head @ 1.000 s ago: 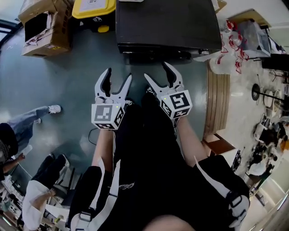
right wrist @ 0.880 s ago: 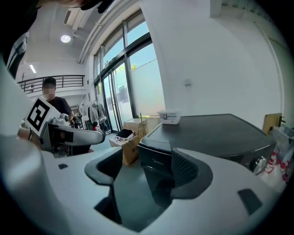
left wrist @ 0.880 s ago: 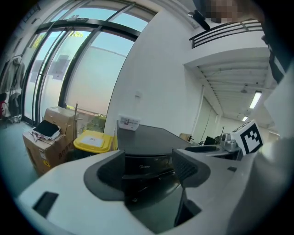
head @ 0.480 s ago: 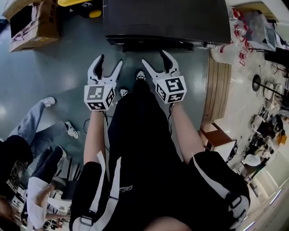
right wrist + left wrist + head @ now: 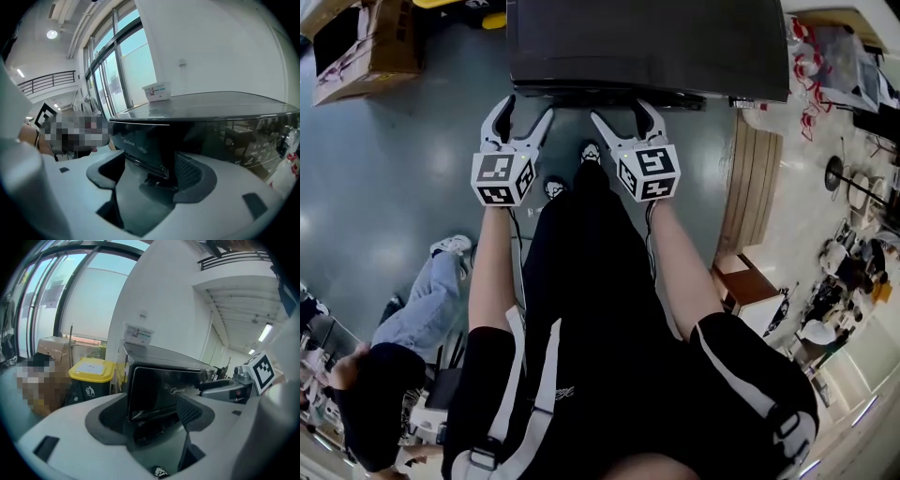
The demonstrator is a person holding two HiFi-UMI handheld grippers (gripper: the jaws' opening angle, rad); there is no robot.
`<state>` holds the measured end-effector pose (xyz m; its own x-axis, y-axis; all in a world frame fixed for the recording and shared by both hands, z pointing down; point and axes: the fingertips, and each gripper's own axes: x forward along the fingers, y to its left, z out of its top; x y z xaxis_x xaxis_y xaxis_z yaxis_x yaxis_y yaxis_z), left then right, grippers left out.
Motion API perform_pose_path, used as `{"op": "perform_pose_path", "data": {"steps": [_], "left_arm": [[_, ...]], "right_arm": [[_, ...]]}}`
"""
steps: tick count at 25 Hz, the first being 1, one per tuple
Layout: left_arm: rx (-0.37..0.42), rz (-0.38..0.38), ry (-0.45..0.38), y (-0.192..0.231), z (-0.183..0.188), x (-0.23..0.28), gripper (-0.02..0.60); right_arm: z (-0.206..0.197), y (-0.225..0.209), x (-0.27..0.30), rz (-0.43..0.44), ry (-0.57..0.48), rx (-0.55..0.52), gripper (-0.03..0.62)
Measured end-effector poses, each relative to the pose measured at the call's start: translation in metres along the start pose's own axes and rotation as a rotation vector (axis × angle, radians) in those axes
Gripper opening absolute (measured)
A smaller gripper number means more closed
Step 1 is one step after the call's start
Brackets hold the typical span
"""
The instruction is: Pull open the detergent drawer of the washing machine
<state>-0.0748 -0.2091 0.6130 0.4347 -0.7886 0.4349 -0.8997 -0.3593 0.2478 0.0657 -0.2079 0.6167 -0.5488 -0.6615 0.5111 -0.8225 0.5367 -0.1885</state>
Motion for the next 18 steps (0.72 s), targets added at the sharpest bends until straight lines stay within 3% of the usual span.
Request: {"op": "perform_pose_path", "data": {"steps": [18], "left_arm": [[-0.022,-0.012,-0.006,0.003,0.007,0.019,0.316]], "right_arm": [[0.007,-0.003,0.01,-0.024,-0.014,0.028,0.334]]}}
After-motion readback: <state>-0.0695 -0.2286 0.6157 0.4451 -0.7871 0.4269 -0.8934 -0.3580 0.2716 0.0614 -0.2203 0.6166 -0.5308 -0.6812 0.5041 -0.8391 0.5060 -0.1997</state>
